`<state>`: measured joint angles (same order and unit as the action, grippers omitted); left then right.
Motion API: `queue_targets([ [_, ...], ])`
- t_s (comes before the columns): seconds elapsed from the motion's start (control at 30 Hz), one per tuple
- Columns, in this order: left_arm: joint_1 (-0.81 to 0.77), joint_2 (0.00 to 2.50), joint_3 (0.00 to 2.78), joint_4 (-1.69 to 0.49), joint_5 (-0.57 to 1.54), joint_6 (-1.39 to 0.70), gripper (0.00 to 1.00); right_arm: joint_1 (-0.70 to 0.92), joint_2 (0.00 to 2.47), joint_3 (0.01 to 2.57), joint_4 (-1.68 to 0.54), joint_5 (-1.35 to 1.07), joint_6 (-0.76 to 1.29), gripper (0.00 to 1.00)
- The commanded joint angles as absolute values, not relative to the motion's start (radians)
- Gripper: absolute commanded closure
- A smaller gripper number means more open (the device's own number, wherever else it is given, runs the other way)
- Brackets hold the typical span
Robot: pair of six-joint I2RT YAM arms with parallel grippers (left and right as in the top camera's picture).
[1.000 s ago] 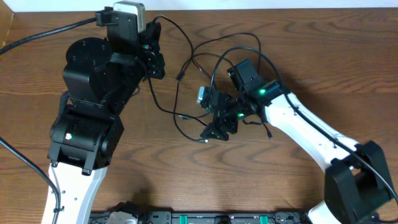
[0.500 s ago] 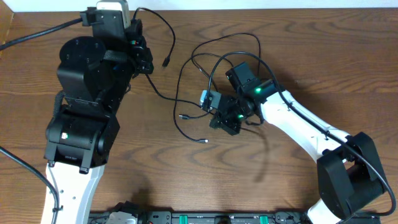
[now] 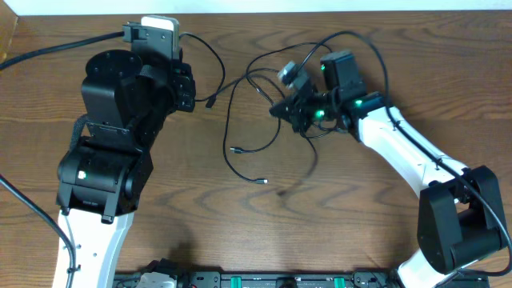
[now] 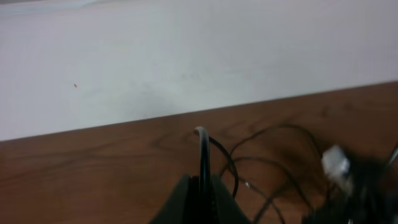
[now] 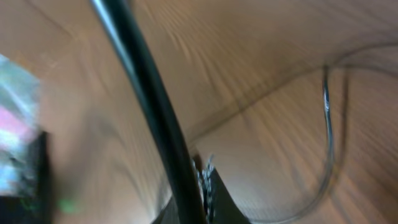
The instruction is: Untangle cables
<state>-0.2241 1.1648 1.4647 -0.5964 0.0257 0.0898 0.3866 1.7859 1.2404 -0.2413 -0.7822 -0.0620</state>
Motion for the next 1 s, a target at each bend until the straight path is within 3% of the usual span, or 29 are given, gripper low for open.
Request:
queue_targets([
  [0.0, -0.219, 1.156, 1.478, -0.639, 0.156, 0.238, 0.92, 0.366, 1.784, 1.247, -0.083, -1.075, 0.176, 0.99],
  [0.13, -0.219, 1.156, 1.477, -0.693, 0.325, 0.327, 0.93, 0.37, 1.784, 1.247, 0.077, -1.092, 0.221, 0.99],
  [0.63, -0.219, 1.156, 1.477, -0.727, 0.582, 0.333, 0.93, 0.408, 1.784, 1.247, 0.356, -1.091, 0.224, 0.99],
  [0.97, -0.22, 1.156, 1.477, -0.75, 0.627, 0.332, 0.93, 0.408, 1.784, 1.247, 0.435, -1.061, 0.224, 0.93],
])
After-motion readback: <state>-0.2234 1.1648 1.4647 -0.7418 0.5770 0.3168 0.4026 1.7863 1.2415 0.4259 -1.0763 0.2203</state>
